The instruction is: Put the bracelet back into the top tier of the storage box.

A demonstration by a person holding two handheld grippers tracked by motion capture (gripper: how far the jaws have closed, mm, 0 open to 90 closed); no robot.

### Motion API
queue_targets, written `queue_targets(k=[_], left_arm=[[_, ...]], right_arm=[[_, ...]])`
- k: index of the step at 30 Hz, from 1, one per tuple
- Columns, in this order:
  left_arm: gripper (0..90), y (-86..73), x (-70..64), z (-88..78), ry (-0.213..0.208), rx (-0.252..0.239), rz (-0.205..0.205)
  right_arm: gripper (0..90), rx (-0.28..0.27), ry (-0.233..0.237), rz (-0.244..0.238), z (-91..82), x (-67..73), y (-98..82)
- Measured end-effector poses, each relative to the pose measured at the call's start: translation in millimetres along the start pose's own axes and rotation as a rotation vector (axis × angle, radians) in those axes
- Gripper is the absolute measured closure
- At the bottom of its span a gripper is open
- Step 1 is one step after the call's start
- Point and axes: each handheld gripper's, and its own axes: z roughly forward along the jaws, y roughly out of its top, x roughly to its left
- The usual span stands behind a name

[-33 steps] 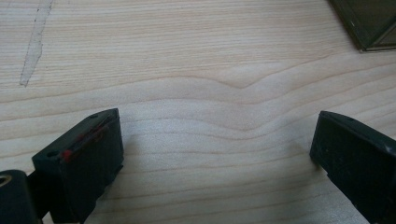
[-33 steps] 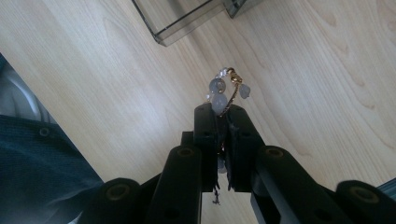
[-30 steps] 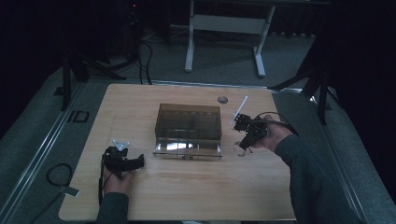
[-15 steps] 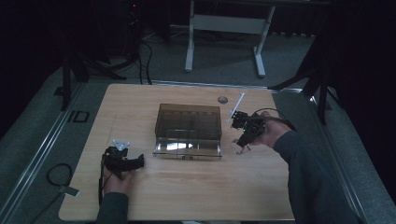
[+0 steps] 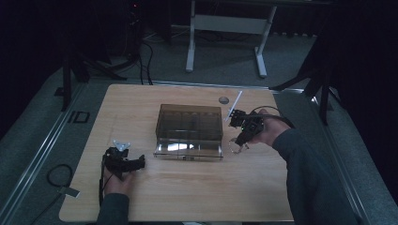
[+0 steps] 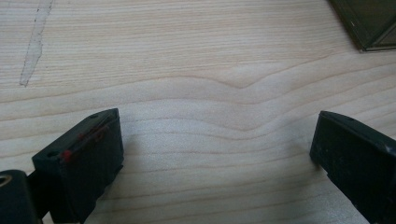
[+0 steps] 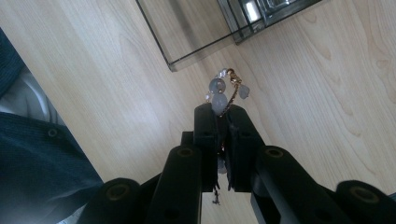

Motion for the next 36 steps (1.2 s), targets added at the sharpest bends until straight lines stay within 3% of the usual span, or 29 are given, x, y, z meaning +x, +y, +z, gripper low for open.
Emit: queue_targets(k=[36], left_arm=[[2.8,0.0,0.0,0.0,0.000,0.000,0.000]], right_arm=[[84.2,-0.010,-0.001,-0.060,-3.0,7.5,26.3]])
